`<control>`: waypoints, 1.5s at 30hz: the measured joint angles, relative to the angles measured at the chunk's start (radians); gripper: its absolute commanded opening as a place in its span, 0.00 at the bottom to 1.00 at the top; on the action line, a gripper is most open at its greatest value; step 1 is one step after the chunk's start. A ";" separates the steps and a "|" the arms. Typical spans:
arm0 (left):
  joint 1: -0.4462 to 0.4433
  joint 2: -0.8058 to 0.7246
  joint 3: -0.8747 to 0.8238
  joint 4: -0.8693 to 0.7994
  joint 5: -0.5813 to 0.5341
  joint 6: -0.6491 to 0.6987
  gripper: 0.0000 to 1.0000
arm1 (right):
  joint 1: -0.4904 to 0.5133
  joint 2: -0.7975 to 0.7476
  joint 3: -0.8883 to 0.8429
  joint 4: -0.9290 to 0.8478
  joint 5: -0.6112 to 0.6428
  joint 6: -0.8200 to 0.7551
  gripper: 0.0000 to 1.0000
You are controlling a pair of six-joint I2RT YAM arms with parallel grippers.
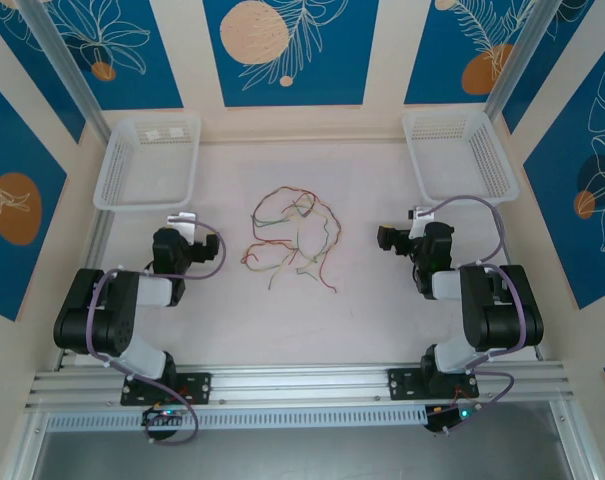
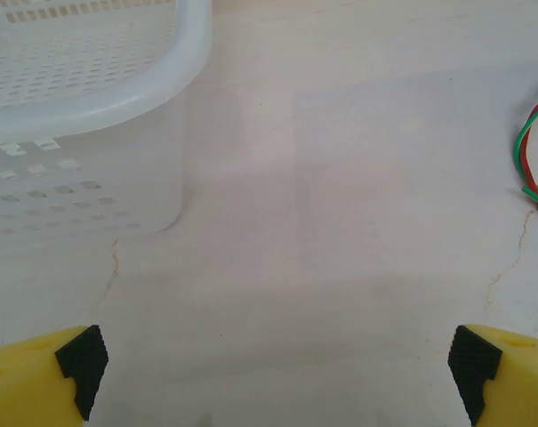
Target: Untangle the cables
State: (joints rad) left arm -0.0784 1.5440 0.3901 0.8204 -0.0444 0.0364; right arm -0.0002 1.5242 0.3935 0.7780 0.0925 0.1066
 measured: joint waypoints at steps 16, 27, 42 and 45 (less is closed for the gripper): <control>0.000 0.000 0.000 -0.002 0.000 0.000 1.00 | -0.005 0.000 0.005 0.000 -0.033 0.000 0.99; 0.000 0.000 0.002 -0.019 0.000 0.000 1.00 | -0.008 0.000 0.005 -0.003 -0.041 0.000 0.99; -0.088 -0.282 0.613 -1.003 0.180 -0.328 0.64 | 0.268 -0.269 0.514 -0.700 -0.115 0.211 0.79; -0.122 -0.162 0.629 -1.162 0.245 -0.348 0.69 | 0.424 -0.156 0.581 -0.792 -0.029 0.188 0.79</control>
State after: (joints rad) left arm -0.2001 1.3823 1.0187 -0.3412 0.2005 -0.3119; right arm 0.4240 1.3685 0.9741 -0.0143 0.0639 0.2943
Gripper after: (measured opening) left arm 0.662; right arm 0.789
